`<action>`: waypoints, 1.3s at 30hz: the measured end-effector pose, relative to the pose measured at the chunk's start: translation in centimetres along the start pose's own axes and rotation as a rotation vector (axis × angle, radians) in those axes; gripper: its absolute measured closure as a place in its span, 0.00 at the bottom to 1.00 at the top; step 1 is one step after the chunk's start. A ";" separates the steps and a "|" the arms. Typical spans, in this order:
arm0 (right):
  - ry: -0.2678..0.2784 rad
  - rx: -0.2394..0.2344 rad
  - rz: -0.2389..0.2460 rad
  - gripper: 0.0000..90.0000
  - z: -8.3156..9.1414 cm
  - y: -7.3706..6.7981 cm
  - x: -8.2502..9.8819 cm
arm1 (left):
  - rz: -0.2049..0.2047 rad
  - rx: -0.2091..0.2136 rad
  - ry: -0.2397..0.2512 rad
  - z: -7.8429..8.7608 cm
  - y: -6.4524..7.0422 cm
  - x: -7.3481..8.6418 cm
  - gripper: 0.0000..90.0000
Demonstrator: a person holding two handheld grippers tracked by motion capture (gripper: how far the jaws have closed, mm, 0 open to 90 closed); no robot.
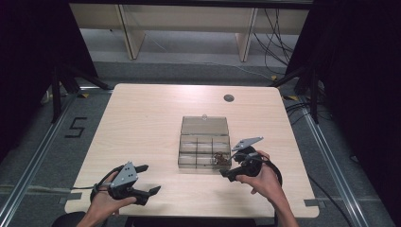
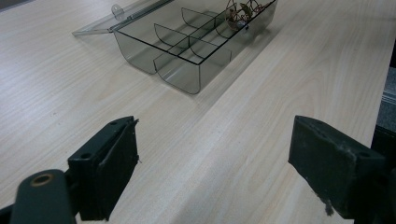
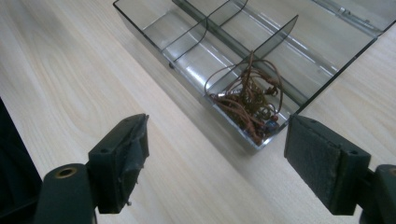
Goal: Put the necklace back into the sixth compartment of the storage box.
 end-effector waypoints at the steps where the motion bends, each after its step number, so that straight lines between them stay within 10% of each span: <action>1: -0.030 -0.010 -0.014 0.23 0.1 -0.1 0.1 | -0.005 0.000 -0.001 0.0 0.0 0.0 0.17; 39: -0.010 -0.008 -0.059 0.18 -1.4 0.4 2.7 | 0.007 0.007 0.004 -0.1 0.0 0.0 0.17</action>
Point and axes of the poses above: each handheld gripper's, and its own axes: z roughly backward along the jaws, x roughly out of its underside, y roughly to its right, the point moved 4 cm from there along -z, roughly forward along the jaws, and after that the axes turned 15 degrees about -y, right-handed, at the moved point
